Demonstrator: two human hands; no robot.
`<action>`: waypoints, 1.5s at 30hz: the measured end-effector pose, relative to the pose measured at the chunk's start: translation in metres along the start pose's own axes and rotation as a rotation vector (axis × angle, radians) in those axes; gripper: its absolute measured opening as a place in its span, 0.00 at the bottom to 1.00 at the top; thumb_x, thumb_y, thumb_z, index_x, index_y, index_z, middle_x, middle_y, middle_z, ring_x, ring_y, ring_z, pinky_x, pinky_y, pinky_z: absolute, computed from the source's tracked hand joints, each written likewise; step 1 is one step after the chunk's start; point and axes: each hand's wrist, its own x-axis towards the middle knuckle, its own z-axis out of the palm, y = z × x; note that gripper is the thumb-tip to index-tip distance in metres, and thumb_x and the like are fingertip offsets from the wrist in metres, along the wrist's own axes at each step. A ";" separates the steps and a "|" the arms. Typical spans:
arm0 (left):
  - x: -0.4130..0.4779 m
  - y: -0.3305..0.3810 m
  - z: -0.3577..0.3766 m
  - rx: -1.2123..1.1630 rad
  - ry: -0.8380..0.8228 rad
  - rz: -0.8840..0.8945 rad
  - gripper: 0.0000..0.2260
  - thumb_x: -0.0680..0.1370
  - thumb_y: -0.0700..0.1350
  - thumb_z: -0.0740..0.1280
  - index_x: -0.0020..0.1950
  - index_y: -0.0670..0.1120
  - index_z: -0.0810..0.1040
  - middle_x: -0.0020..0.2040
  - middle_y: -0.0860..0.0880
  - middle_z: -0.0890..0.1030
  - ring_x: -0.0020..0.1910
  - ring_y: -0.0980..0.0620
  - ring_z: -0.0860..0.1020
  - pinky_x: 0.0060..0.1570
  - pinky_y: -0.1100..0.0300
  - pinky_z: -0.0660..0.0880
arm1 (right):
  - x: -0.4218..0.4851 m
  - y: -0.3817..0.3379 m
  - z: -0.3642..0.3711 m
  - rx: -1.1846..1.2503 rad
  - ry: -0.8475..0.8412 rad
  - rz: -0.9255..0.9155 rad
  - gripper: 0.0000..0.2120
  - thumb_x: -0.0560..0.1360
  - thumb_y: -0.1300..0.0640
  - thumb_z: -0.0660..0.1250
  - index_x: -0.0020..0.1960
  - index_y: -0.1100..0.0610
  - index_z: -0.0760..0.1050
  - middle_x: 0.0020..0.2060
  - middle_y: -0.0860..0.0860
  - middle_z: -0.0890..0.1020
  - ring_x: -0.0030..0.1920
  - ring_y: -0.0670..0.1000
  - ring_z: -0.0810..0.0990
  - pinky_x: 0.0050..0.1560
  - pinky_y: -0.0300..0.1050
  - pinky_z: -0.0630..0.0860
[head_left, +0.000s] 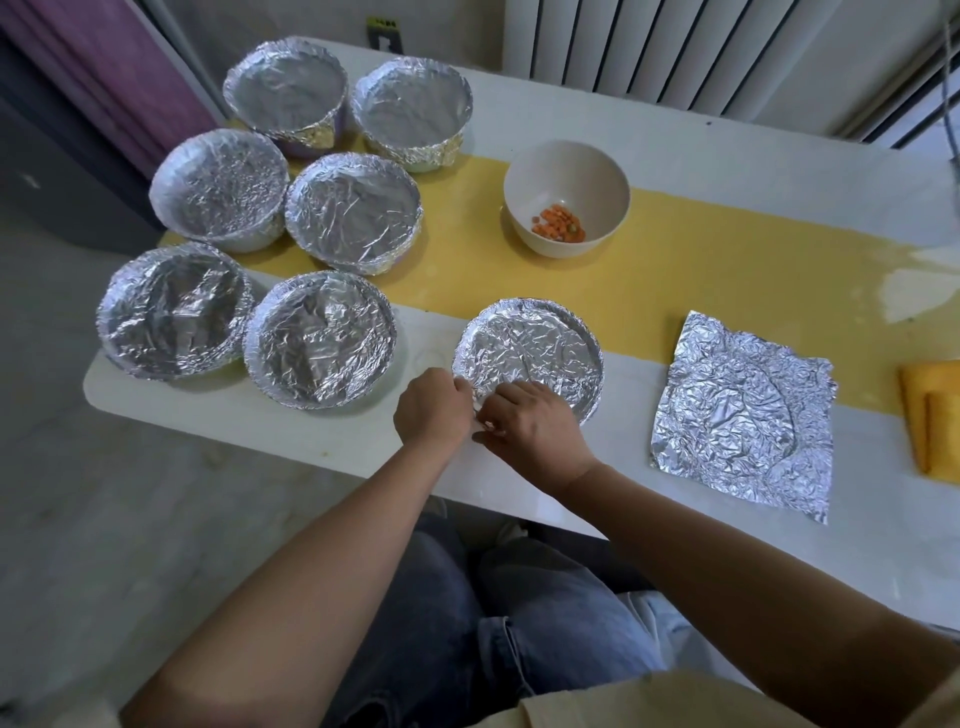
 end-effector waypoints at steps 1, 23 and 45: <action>0.001 0.000 0.000 -0.011 0.000 0.004 0.16 0.82 0.45 0.55 0.36 0.41 0.67 0.36 0.42 0.74 0.41 0.40 0.76 0.32 0.56 0.61 | -0.002 0.002 -0.001 -0.005 -0.008 -0.005 0.16 0.60 0.54 0.81 0.38 0.57 0.76 0.34 0.52 0.76 0.34 0.56 0.76 0.33 0.45 0.72; -0.017 -0.009 0.013 -0.160 -0.290 -0.104 0.26 0.83 0.59 0.51 0.49 0.40 0.79 0.44 0.43 0.84 0.45 0.42 0.82 0.52 0.52 0.77 | -0.013 0.002 0.000 -0.004 0.062 0.011 0.08 0.64 0.62 0.76 0.34 0.58 0.76 0.30 0.52 0.74 0.31 0.56 0.75 0.31 0.43 0.68; -0.035 0.003 0.007 -0.607 -0.398 -0.259 0.14 0.84 0.45 0.55 0.50 0.38 0.74 0.39 0.41 0.82 0.36 0.44 0.83 0.41 0.58 0.79 | -0.021 0.010 -0.006 0.004 0.031 -0.040 0.07 0.70 0.63 0.67 0.32 0.60 0.75 0.31 0.53 0.75 0.31 0.56 0.74 0.28 0.47 0.70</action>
